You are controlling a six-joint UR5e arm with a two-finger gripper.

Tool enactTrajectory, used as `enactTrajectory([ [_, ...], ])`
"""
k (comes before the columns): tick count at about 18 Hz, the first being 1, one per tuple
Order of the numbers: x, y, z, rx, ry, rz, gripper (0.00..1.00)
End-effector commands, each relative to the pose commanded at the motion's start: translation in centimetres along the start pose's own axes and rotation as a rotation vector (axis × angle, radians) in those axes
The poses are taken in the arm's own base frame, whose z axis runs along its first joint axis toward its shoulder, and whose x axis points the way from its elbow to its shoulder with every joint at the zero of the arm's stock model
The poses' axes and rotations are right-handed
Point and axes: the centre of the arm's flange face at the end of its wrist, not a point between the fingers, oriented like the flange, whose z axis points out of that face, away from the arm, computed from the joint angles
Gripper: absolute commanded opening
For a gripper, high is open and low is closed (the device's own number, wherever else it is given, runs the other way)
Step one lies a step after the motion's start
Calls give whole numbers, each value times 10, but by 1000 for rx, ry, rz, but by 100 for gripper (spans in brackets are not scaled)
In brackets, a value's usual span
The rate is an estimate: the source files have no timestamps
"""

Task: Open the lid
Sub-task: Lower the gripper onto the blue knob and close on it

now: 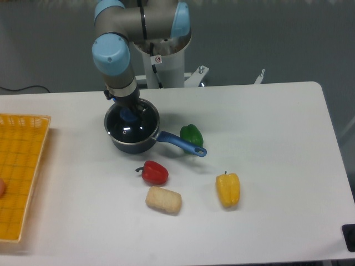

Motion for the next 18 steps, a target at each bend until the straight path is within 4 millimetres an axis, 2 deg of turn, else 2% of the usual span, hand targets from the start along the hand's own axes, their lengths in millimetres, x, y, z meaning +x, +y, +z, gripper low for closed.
enactTrajectory([
  [6,4,-2,6,-10,9,3,98],
  [10,4,-2,6,-9,11,5,86],
  [13,3,-3,5,-6,13,10,72],
  [18,-1,-5,2,-1,12,11,66],
])
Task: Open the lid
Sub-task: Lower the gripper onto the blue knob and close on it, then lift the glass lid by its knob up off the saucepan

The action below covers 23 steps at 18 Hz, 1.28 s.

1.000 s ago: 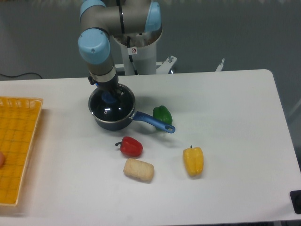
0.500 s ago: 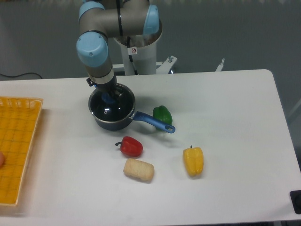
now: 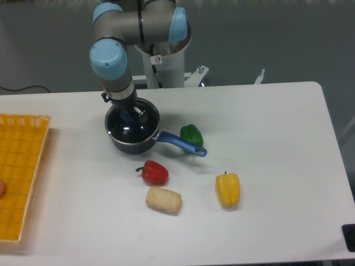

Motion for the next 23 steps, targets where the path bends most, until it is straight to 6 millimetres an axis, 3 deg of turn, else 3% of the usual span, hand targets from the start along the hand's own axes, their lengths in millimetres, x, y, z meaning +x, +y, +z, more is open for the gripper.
enactTrajectory([
  [11,-10,-6,-18,13,-17,-16,60],
  [17,-27,-8,-49,23,-20,-28,60],
  [23,-59,-15,-85,91,-61,-44,58],
])
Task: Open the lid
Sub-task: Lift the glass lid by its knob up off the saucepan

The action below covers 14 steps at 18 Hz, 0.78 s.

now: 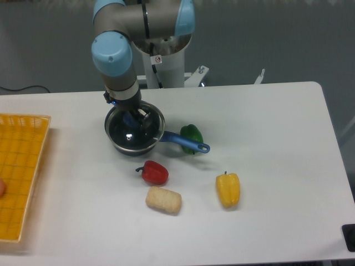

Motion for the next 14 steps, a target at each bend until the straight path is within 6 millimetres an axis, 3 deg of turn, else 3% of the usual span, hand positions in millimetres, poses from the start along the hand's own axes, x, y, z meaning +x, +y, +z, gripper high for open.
enactTrajectory([
  [4,-20,-2,-6,11,-9,20,58],
  [14,-31,-11,-2,9,-7,35,58],
])
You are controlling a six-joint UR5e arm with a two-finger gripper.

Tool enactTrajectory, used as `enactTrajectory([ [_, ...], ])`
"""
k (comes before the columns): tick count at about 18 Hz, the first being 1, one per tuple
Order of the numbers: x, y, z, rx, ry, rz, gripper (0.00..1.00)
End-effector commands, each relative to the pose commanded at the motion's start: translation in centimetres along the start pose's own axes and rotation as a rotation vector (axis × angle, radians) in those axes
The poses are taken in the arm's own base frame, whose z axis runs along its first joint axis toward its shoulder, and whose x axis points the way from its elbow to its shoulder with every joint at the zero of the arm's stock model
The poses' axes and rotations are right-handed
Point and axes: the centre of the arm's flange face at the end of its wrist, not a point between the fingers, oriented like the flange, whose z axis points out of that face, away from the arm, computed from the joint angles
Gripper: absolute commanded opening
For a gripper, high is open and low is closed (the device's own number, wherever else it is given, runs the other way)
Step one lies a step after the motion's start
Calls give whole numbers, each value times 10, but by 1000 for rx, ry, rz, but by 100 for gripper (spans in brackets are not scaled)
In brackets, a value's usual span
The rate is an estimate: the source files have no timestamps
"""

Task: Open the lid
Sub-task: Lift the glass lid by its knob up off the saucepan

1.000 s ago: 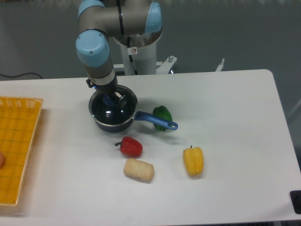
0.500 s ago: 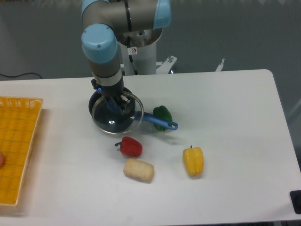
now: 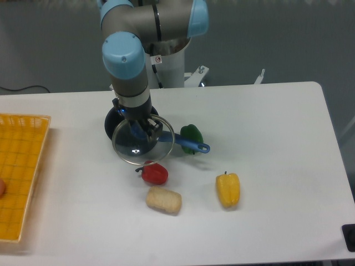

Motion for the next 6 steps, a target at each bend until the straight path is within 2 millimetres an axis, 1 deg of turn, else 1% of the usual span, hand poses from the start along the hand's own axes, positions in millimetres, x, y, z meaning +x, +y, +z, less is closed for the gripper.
enactTrajectory([
  [3,0,1,3,-3,4,0,58],
  [6,-2,7,3,-16,13,17,58],
])
